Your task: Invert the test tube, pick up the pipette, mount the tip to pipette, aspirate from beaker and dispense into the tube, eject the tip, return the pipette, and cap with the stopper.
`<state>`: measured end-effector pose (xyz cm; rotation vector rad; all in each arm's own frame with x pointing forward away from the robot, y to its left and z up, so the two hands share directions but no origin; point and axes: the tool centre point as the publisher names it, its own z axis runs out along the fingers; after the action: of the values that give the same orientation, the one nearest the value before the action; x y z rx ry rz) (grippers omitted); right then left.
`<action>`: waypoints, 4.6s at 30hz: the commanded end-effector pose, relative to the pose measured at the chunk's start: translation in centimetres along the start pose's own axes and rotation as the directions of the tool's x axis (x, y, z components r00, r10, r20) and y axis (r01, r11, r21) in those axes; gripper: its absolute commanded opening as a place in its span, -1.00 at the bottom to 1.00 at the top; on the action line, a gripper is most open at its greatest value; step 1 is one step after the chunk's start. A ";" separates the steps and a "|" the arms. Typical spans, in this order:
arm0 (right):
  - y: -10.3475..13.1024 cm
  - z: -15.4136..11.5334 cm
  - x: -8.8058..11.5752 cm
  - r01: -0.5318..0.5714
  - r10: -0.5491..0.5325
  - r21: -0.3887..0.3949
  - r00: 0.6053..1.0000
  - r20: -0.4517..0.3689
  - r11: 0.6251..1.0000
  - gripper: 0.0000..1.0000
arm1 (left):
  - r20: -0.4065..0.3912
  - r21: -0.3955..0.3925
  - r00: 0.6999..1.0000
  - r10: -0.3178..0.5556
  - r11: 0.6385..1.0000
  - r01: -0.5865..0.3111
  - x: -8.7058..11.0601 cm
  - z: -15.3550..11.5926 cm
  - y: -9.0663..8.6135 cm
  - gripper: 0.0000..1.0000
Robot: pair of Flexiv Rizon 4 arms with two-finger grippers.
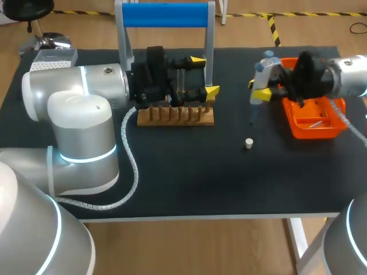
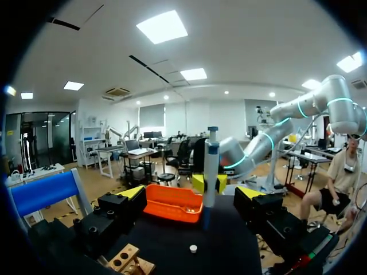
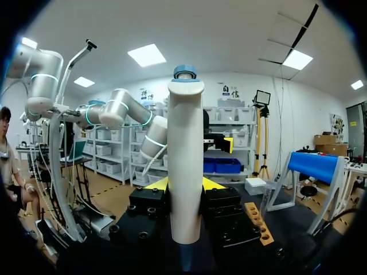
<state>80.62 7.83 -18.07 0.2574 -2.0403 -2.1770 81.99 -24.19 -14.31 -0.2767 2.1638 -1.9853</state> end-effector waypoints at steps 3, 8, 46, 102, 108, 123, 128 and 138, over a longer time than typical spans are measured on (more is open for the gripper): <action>-0.6 2.5 -1.4 0.005 -0.005 -0.019 1.000 -0.031 1.000 -1.00 | 0.003 0.002 1.000 0.001 1.000 -0.001 0.0 0.1 0.1 1.00; -0.8 3.7 -2.3 0.004 -0.004 -0.022 0.999 -0.034 1.000 -1.00 | 0.003 0.002 1.000 0.001 1.000 -0.001 0.0 0.1 0.1 1.00; -1.3 10.5 -3.5 0.006 -0.003 0.038 0.998 -0.067 0.999 -1.00 | 0.003 0.002 1.000 0.001 1.000 -0.001 0.0 0.1 0.1 1.00; -1.1 2.8 -4.0 0.022 -0.024 0.042 0.999 0.029 0.999 1.00 | 0.003 0.002 1.000 0.001 1.000 -0.001 0.0 0.1 0.1 -1.00; -1.3 -1.2 -5.5 0.016 -0.026 0.102 0.995 0.098 0.995 1.00 | 0.003 0.002 1.000 0.001 1.000 -0.001 0.0 0.1 0.1 -1.00; 1.8 -5.5 -16.6 0.006 -0.074 0.271 0.968 0.241 0.962 1.00 | 0.003 0.002 1.000 0.001 1.000 -0.001 0.0 0.1 0.1 -1.00; 3.1 -4.8 -20.2 0.006 -0.089 0.305 0.961 0.260 0.952 1.00 | 0.003 0.002 1.000 0.001 1.000 -0.001 0.0 0.1 0.1 -1.00; 2.9 -2.8 -24.6 -0.043 -0.080 0.401 0.955 0.285 0.915 1.00 | 0.003 0.002 1.000 0.001 1.000 -0.001 0.0 0.1 0.1 -1.00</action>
<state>103.47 9.59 -14.83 -0.0133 -2.6449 -1.9171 82.05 -24.22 -14.32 -0.2765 2.1657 -1.9850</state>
